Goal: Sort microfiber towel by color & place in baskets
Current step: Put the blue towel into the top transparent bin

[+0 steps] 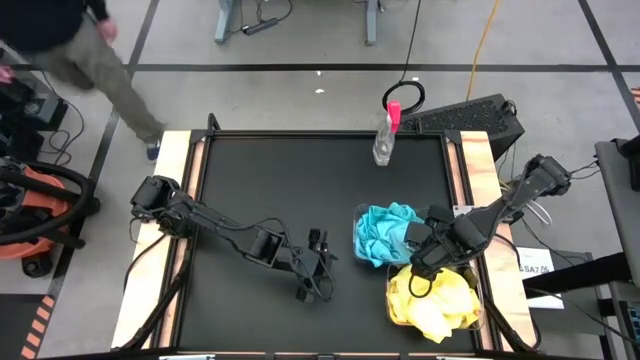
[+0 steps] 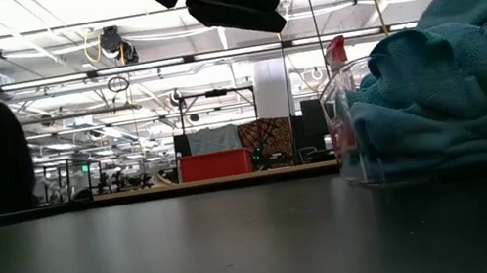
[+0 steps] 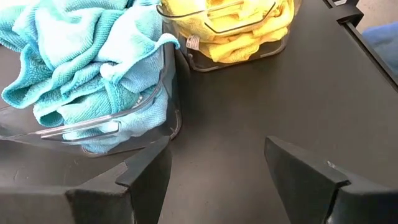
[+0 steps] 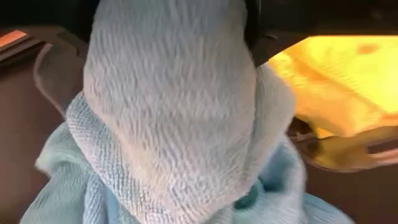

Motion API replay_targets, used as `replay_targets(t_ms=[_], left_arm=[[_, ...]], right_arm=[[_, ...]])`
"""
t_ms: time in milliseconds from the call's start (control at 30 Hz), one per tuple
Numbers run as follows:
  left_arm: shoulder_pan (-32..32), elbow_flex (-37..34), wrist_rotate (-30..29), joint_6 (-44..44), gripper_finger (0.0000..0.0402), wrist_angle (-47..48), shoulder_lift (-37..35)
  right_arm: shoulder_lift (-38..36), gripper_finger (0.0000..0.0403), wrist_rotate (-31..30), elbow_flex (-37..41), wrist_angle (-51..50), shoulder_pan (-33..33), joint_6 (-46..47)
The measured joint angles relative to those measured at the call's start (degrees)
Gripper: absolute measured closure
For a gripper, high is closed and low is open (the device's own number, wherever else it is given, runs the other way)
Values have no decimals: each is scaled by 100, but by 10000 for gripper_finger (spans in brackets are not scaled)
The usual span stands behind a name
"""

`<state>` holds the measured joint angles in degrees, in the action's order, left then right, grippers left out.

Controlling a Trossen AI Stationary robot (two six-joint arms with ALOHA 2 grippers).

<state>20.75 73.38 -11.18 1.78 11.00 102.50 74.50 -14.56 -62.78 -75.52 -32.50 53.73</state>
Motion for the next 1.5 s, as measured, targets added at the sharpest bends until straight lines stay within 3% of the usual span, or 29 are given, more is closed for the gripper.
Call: replay_targets(t_ms=[633, 900, 1100, 1367, 1500], left_arm=[[1, 0, 0, -18, 139, 2, 0], [1, 0, 0, -15, 139, 2, 0], [1, 2, 0, -5, 139, -1, 0], [1, 2, 0, -2, 139, -24, -2], [1, 4, 0, -2, 139, -24, -2]], right_arm=[[-4, 174, -229, -964, -370, -695, -91], [-11, 183, -1039, -1174, -457, -886, -136], [-2, 235, -1662, -1174, -457, -886, -241], [7, 384, -2204, -764, -8, -764, -667], [7, 386, -2105, -163, 519, -531, -793]])
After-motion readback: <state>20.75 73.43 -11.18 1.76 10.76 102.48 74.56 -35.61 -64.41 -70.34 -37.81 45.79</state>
